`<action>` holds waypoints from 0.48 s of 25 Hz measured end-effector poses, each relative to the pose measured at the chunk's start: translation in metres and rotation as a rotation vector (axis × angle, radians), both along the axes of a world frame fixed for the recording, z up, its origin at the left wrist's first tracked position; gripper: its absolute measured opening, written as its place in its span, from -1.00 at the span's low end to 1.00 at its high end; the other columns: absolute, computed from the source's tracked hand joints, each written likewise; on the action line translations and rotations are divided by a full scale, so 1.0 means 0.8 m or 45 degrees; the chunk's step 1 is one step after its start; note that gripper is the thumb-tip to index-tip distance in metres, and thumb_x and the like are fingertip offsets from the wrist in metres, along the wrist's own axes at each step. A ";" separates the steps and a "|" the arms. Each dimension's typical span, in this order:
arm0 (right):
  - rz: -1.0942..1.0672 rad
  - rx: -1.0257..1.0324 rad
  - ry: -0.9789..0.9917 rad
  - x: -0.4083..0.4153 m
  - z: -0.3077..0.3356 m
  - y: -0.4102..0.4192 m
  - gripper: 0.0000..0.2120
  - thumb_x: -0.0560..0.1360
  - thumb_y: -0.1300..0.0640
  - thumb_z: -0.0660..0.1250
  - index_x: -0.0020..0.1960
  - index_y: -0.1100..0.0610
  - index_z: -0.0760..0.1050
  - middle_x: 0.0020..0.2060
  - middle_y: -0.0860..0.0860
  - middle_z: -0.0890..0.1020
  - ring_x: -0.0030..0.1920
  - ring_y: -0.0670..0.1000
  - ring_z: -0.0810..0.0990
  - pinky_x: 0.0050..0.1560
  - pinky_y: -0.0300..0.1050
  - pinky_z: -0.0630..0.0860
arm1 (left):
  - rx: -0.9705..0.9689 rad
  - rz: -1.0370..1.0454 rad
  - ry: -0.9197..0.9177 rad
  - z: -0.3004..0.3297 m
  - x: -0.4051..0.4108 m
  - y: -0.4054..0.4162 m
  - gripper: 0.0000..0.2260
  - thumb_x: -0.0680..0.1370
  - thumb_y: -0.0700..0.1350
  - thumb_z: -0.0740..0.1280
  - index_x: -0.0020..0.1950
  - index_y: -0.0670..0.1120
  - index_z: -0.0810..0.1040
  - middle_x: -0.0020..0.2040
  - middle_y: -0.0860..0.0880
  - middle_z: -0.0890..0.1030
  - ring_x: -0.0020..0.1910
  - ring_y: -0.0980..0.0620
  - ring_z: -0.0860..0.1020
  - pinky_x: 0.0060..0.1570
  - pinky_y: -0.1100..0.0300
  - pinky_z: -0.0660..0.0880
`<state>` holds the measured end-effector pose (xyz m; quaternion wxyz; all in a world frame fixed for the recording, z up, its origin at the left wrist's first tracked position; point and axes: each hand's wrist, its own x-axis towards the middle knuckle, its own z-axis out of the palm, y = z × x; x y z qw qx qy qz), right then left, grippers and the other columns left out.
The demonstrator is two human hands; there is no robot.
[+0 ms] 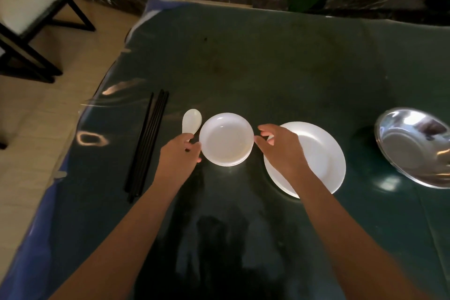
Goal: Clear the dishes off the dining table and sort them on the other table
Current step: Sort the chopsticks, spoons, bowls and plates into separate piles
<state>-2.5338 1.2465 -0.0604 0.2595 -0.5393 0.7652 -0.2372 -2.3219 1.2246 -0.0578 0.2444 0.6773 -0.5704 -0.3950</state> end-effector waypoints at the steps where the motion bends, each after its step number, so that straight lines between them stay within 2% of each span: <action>1: -0.047 -0.044 0.090 -0.012 0.000 0.014 -0.68 0.50 0.01 0.28 0.23 0.04 0.49 0.16 0.02 0.60 0.11 0.06 0.56 0.20 -0.05 0.43 | -0.131 0.031 -0.077 0.003 -0.001 0.010 -0.75 0.52 -0.13 0.25 0.19 -0.12 0.49 -0.08 -0.03 0.58 -0.20 0.04 0.59 -0.10 0.08 0.56; 3: -0.131 -0.075 0.262 -0.044 -0.006 0.047 -0.65 0.51 0.02 0.26 0.28 0.03 0.45 0.24 0.04 0.52 0.23 0.09 0.47 0.21 0.03 0.41 | -0.456 -0.057 -0.160 0.008 -0.010 0.036 -0.80 0.51 -0.10 0.24 0.12 -0.06 0.50 -0.06 0.02 0.54 -0.24 0.10 0.54 -0.21 0.15 0.51; 5: -0.233 -0.046 0.381 -0.077 -0.011 0.079 -0.58 0.49 0.05 0.29 0.34 0.05 0.39 0.33 0.06 0.42 0.33 0.11 0.33 0.15 0.08 0.44 | -0.611 -0.349 -0.192 0.009 -0.036 0.063 -0.79 0.51 -0.06 0.24 0.12 -0.04 0.50 -0.07 0.04 0.57 -0.23 0.09 0.56 -0.25 0.18 0.54; 7: -0.324 -0.002 0.408 -0.104 -0.014 0.106 -0.51 0.47 0.09 0.32 0.38 0.07 0.33 0.39 0.10 0.31 0.37 0.14 0.24 0.14 0.10 0.44 | -0.597 -0.661 -0.336 -0.003 -0.073 0.083 -0.69 0.53 0.00 0.22 0.25 -0.04 0.44 0.04 -0.01 0.59 -0.11 0.06 0.60 -0.18 0.20 0.56; 8: -0.332 0.040 0.418 -0.113 -0.015 0.116 -0.47 0.47 0.11 0.32 0.40 0.06 0.29 0.42 0.12 0.26 0.39 0.15 0.20 0.16 0.12 0.43 | -0.559 -0.770 -0.431 -0.012 -0.091 0.088 -0.61 0.55 0.04 0.19 0.35 -0.02 0.35 0.15 -0.03 0.56 0.01 0.05 0.59 -0.10 0.20 0.55; 10: -0.280 0.137 0.479 -0.126 -0.021 0.129 -0.45 0.49 0.09 0.29 0.44 0.02 0.23 0.47 0.12 0.17 0.42 0.16 0.14 0.22 0.14 0.39 | -0.498 -0.886 -0.559 -0.030 -0.118 0.089 -0.50 0.56 0.10 0.14 0.48 0.05 0.11 0.36 -0.05 0.40 0.22 0.04 0.49 0.07 0.17 0.53; 12: -0.201 0.151 0.451 -0.137 -0.029 0.137 -0.51 0.53 0.09 0.25 0.44 0.00 0.25 0.47 0.14 0.17 0.40 0.17 0.21 0.26 0.11 0.38 | -0.470 -0.908 -0.613 -0.043 -0.137 0.084 -0.46 0.56 0.10 0.15 0.49 0.07 0.04 0.42 -0.08 0.30 0.28 0.02 0.43 0.12 0.14 0.52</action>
